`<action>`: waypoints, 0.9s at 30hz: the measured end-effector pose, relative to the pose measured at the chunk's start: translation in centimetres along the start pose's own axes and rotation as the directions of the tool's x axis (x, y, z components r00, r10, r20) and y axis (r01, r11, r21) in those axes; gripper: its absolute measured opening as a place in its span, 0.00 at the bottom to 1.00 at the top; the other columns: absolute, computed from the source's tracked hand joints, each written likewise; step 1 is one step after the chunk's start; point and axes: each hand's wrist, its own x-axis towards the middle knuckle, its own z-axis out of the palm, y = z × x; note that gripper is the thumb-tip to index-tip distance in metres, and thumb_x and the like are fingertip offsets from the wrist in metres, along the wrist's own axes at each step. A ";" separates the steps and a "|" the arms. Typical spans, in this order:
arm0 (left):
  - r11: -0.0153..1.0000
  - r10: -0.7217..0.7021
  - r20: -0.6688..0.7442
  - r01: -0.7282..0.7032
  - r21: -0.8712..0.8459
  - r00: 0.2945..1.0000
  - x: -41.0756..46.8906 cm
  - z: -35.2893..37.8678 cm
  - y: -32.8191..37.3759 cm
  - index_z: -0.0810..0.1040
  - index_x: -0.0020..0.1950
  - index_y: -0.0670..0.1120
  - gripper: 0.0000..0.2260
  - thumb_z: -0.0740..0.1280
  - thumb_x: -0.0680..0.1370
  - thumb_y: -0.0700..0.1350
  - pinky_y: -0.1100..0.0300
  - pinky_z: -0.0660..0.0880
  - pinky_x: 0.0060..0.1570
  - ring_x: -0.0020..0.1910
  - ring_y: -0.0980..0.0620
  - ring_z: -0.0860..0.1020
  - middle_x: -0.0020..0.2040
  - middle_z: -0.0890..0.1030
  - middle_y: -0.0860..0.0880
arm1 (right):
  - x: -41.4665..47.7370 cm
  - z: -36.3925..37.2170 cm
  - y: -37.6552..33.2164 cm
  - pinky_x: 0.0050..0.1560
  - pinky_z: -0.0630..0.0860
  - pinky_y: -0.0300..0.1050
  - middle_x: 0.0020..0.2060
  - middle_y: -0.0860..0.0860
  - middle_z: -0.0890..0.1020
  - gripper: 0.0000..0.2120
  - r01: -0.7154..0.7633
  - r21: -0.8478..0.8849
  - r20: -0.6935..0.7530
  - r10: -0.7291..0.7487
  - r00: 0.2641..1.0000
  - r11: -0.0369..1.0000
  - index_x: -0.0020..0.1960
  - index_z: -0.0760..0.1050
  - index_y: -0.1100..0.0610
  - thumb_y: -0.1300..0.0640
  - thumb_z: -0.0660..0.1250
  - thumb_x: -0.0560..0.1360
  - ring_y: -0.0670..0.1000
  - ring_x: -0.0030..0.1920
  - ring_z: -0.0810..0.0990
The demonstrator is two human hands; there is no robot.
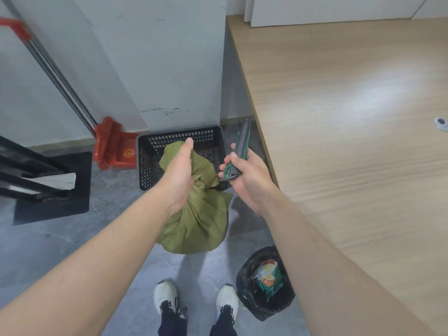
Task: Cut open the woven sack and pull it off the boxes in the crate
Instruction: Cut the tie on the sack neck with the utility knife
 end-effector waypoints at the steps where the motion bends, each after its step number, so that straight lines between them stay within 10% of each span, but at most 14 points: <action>1: 1.000 0.014 0.001 -0.014 -0.014 1.000 -0.1 -0.8 0.0 0.63 0.81 0.48 0.27 0.53 0.86 0.60 0.50 0.62 0.77 0.72 0.51 0.69 0.79 0.67 0.44 | -0.1 0.6 0.4 0.43 0.78 0.47 0.40 0.54 0.76 0.11 -0.011 -0.006 0.011 0.011 1.000 1.000 0.66 0.69 0.60 0.66 0.59 0.85 0.52 0.40 0.77; 4: 0.999 0.025 -0.021 -0.025 -0.034 0.999 0.2 -3.3 -0.1 0.72 0.72 0.51 0.20 0.53 0.86 0.59 0.59 0.70 0.60 0.57 0.54 0.75 0.69 0.76 0.46 | 0.0 2.4 2.1 0.40 0.75 0.45 0.40 0.53 0.74 0.09 -0.003 -0.045 -0.014 0.003 1.000 0.999 0.66 0.70 0.62 0.62 0.58 0.86 0.50 0.37 0.75; 8: 0.999 0.020 -0.034 -0.021 -0.045 0.999 1.6 -7.3 -0.5 0.74 0.71 0.52 0.21 0.55 0.85 0.61 0.52 0.65 0.70 0.70 0.49 0.70 0.74 0.72 0.45 | 0.4 4.9 5.2 0.38 0.73 0.45 0.38 0.52 0.74 0.10 0.028 -0.067 -0.028 -0.030 0.999 0.997 0.65 0.71 0.62 0.58 0.57 0.87 0.49 0.35 0.73; 12: 0.999 0.010 -0.016 -0.010 -0.035 1.000 3.7 -11.0 -1.8 0.78 0.56 0.54 0.16 0.55 0.85 0.61 0.52 0.67 0.66 0.54 0.54 0.75 0.62 0.77 0.48 | 0.5 7.2 8.6 0.37 0.73 0.43 0.36 0.51 0.74 0.10 0.056 -0.073 -0.046 -0.059 0.997 0.996 0.62 0.72 0.63 0.58 0.57 0.87 0.48 0.35 0.73; 17: 0.998 -0.054 0.036 0.054 0.022 0.998 5.8 -14.5 -3.3 0.66 0.80 0.49 0.27 0.55 0.85 0.62 0.52 0.67 0.66 0.72 0.46 0.69 0.78 0.68 0.45 | 1.1 9.0 12.5 0.35 0.72 0.42 0.34 0.50 0.73 0.09 0.067 -0.047 -0.107 -0.071 0.992 0.997 0.59 0.72 0.61 0.56 0.57 0.87 0.48 0.33 0.73; 27: 0.998 0.030 0.073 -0.034 0.061 0.997 12.1 -14.1 -8.8 0.69 0.78 0.53 0.25 0.53 0.85 0.62 0.52 0.60 0.73 0.79 0.48 0.62 0.79 0.68 0.46 | 6.0 4.9 19.5 0.32 0.71 0.42 0.33 0.49 0.74 0.11 0.161 -0.070 -0.130 -0.169 0.977 0.984 0.58 0.72 0.60 0.53 0.58 0.87 0.48 0.32 0.72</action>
